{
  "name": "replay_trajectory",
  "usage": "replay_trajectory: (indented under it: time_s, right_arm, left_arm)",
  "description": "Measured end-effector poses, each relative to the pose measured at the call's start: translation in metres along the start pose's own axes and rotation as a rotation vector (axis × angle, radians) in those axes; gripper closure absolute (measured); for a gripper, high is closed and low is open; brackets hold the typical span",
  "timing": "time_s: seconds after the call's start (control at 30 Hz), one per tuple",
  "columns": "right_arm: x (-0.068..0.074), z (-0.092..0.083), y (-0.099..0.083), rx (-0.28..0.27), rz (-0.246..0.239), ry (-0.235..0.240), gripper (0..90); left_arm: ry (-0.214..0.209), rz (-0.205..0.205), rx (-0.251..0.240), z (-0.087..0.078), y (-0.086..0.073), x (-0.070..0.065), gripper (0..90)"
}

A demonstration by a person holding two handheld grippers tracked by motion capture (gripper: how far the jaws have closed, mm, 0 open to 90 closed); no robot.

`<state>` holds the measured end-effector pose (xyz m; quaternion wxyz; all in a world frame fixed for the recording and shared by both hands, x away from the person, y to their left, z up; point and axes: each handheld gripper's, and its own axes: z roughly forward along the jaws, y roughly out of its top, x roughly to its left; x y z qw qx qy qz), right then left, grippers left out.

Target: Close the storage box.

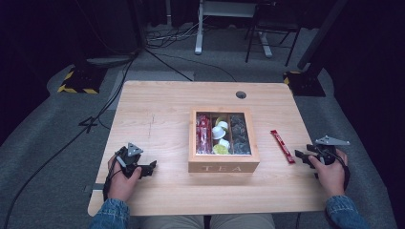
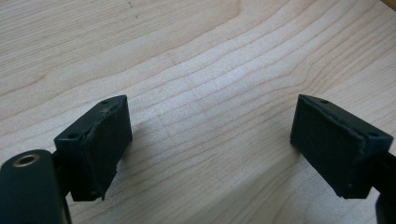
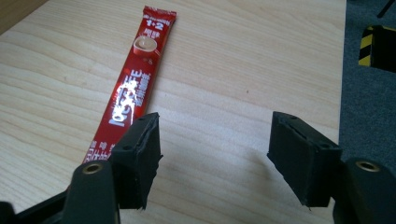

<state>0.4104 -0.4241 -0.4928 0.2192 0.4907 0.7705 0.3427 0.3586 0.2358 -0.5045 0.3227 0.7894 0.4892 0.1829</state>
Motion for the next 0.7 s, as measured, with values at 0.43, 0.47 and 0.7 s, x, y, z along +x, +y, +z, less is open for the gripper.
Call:
replay_trajectory:
  time_s: [0.43,0.47,0.7]
  right_arm:
    - [0.0053,0.0037,-0.0099,-0.003,0.017,-0.027,22.8]
    - [0.0057,0.0039,-0.0099,-0.002,0.019,-0.030,21.6]
    - [0.0057,0.0042,-0.0100,0.002,0.022,-0.037,19.5]
  left_arm:
    - [0.000,0.000,0.000,0.0000,0.0000,0.0000,12.9]
    - [0.000,0.001,-0.001,0.0001,0.0000,0.0000,12.9]
    - [0.005,-0.001,0.001,0.0001,0.0001,-0.0002,12.8]
